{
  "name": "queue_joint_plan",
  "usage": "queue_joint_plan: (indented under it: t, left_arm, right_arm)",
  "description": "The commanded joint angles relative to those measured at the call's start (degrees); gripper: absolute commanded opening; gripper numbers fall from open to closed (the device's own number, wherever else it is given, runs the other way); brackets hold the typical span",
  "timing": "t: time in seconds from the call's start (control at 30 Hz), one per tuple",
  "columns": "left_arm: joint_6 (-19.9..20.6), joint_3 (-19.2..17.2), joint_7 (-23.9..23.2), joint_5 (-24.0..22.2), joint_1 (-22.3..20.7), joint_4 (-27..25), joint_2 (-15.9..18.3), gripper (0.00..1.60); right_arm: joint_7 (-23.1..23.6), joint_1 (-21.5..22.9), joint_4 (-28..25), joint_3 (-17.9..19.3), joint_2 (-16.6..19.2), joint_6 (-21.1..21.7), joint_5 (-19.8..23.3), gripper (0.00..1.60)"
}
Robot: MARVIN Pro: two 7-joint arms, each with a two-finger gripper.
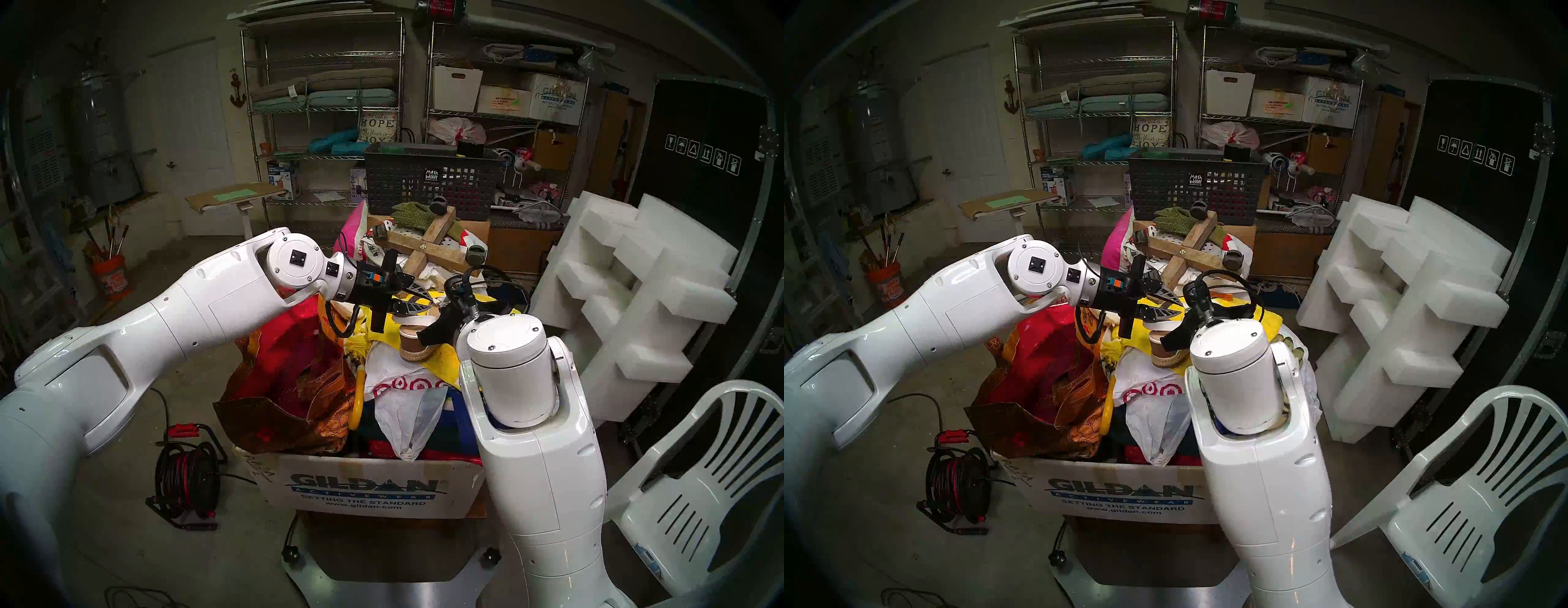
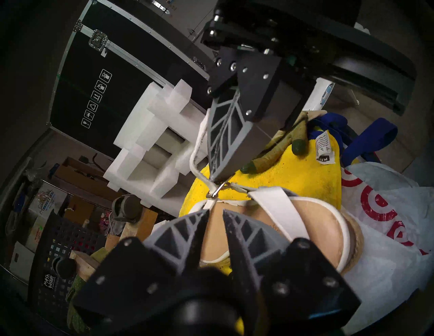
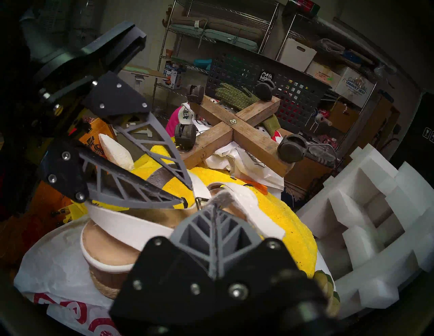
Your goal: Unbuckle a shoe
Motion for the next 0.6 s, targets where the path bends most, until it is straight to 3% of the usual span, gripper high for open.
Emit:
queue_joint_plan:
  t: [0.0, 0.33, 0.57]
  left_arm:
    - [0.18, -1.27, 2.03, 0.37, -1.01, -0.21, -0.76, 0.93]
    - [0.46, -0.76, 0.7, 0.33, -0.79, -1.11, -0.34, 0.74]
    - [0.63, -0.04, 0.52, 1.31, -1.0, -1.04, -0.54, 0.72]
  right_arm:
    - [0.14, 0.91, -1.36, -0.23, -0.35, -0.15, 0.22, 0.0]
    - [-0.14, 0.39, -1.98, -0.33, -0.22, -0.15, 0.28, 0.0]
    - [-0.27, 0.19, -2.41, -0.57, -0.13, -0.15, 0.3, 0.0]
